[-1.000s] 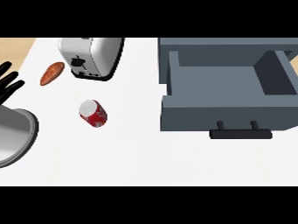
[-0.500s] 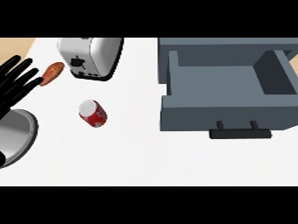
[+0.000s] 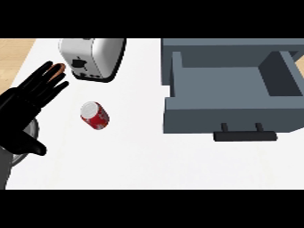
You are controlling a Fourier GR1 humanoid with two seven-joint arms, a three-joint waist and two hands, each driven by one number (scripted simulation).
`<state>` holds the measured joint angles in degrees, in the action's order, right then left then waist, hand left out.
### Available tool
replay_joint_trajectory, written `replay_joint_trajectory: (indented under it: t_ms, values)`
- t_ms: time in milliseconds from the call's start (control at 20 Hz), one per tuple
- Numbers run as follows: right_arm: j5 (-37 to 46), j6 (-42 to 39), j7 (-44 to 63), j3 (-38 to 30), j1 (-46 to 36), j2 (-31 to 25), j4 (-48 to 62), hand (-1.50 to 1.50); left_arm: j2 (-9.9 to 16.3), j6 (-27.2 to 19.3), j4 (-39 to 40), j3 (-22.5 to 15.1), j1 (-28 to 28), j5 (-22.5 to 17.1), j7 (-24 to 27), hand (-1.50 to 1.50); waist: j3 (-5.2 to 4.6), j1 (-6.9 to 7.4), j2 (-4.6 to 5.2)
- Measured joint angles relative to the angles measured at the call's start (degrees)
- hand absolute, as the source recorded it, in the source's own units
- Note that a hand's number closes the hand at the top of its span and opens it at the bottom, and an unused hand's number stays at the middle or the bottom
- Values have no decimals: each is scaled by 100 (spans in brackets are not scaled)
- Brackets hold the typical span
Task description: Pick up the can, place it into the drawer and close the drawer
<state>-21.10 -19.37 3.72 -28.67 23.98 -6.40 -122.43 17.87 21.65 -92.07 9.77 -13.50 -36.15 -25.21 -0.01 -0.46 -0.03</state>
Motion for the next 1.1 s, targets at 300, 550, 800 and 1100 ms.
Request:
replay_joint_trajectory:
  t_ms: [300,550,800,1100]
  values:
    - [-259,-254,96,-338,72,-4,-61,-150,-238,185,733,-140,-126,654,657,-150,0,-10,3]
    - [-315,-408,181,-460,134,123,-200,-150,-321,333,1512,-171,-243,1173,1275,-150,-1,-15,6]
    - [-419,-622,199,-664,156,167,-169,-150,-392,369,2221,-167,-317,1637,1906,-150,-2,-12,6]
    - [-413,-716,318,-773,-9,196,-104,-150,-384,335,3274,-63,-566,2157,2827,-150,-2,-13,9]
